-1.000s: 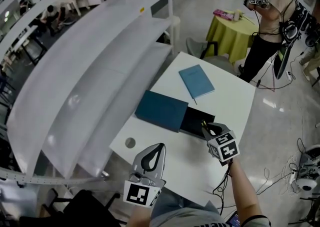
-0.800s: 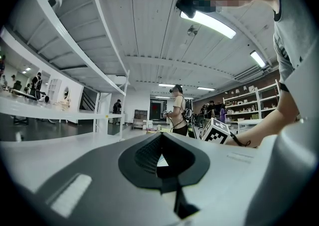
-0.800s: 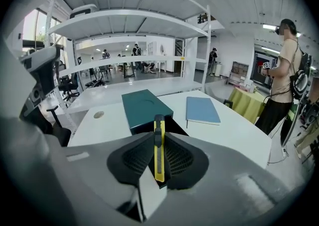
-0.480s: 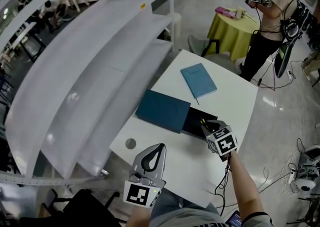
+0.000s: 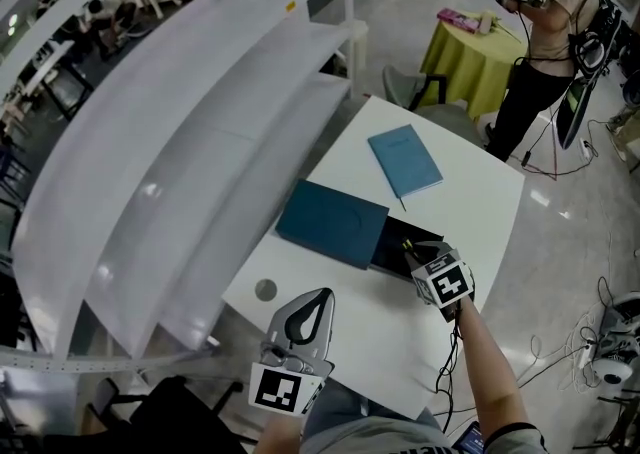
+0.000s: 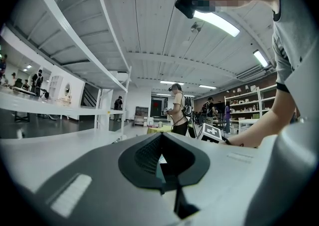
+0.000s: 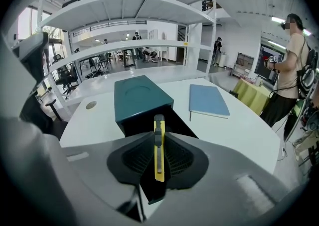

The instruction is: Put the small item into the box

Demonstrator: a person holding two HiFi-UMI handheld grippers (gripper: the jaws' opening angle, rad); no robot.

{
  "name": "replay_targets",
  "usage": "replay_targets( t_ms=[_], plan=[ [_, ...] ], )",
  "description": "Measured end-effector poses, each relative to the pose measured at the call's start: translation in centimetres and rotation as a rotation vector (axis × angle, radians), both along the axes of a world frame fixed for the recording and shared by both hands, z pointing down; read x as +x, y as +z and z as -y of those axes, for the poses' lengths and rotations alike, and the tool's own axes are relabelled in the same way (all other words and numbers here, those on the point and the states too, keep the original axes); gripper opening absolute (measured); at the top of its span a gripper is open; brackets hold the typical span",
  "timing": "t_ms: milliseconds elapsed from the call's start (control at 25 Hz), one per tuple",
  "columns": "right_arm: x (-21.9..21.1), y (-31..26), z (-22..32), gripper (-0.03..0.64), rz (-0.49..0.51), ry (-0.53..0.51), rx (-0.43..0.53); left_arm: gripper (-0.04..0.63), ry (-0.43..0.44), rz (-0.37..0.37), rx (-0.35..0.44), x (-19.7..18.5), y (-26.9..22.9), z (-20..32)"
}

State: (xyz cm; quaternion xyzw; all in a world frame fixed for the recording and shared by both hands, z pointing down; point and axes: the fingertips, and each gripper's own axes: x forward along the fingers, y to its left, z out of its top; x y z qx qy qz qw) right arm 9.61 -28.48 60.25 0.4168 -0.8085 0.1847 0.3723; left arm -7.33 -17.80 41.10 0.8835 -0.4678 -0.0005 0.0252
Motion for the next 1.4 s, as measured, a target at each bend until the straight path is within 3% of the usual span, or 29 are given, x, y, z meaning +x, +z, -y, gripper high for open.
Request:
replay_targets(
  t_ms=[680, 880, 1400],
  plan=[
    [-0.5, 4.2, 0.9, 0.067, -0.115, -0.061, -0.141, 0.018, -0.015, 0.009, -0.035, -0.5, 1.1, 1.5],
    [-1.4, 4.4, 1.7, 0.067, -0.157, -0.117, -0.13, 0.018, -0.017, 0.013, -0.043, -0.7, 1.3, 1.9],
    [-1.4, 6.9, 1.3, 0.067, -0.218, -0.152, -0.219, 0.018, -0.022, 0.004, -0.057, -1.0, 1.9, 2.4]
  ],
)
